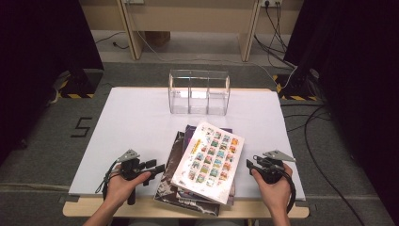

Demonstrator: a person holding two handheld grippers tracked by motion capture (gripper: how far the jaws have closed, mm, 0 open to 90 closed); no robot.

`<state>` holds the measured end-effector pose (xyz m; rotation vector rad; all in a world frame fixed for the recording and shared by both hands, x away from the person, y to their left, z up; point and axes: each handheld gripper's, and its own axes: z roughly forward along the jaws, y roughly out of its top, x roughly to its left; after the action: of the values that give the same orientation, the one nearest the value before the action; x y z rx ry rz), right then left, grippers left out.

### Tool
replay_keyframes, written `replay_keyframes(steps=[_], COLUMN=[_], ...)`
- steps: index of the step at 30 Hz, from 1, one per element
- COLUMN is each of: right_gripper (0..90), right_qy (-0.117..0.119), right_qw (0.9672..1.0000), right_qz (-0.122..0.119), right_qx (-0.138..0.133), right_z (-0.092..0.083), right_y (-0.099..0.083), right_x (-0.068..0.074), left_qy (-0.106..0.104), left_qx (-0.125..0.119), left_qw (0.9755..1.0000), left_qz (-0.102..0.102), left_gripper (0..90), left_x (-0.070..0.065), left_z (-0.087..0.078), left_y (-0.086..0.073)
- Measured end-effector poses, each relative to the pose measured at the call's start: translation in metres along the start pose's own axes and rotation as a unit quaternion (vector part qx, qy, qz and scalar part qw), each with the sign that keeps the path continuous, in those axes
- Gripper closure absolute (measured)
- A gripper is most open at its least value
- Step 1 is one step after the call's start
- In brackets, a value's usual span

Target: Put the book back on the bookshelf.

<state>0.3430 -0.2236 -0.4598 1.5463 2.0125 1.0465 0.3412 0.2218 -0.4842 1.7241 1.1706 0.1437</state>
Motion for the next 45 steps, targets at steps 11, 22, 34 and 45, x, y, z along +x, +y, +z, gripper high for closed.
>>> replay_keyframes(steps=[11, 22, 34, 45], right_gripper=[56.2, 56.8, 50.9, 48.2], right_qy=[0.002, 0.060, 0.092, 0.094], right_qw=[0.9989, 0.9974, 0.9901, 0.9875], right_qz=[-0.038, 0.004, 0.042, 0.059], right_qx=[0.026, 0.039, 0.098, 0.112], right_z=[0.004, 0.000, 0.023, 0.028], right_y=[0.006, 0.012, 0.020, 0.024], right_x=[0.010, 0.026, 0.031, 0.029], left_qy=[0.002, -0.053, -0.035, -0.035], left_qx=[-0.009, 0.048, 0.105, 0.119], left_qw=[0.9999, 0.9968, 0.9936, 0.9915], left_qz=[0.014, 0.036, 0.025, -0.039], left_gripper=[43.3, 44.9, 49.1, 55.6], left_x=[-0.006, -0.036, -0.037, -0.034], left_z=[0.004, 0.035, 0.077, 0.087], left_y=[0.015, 0.048, 0.062, 0.060])
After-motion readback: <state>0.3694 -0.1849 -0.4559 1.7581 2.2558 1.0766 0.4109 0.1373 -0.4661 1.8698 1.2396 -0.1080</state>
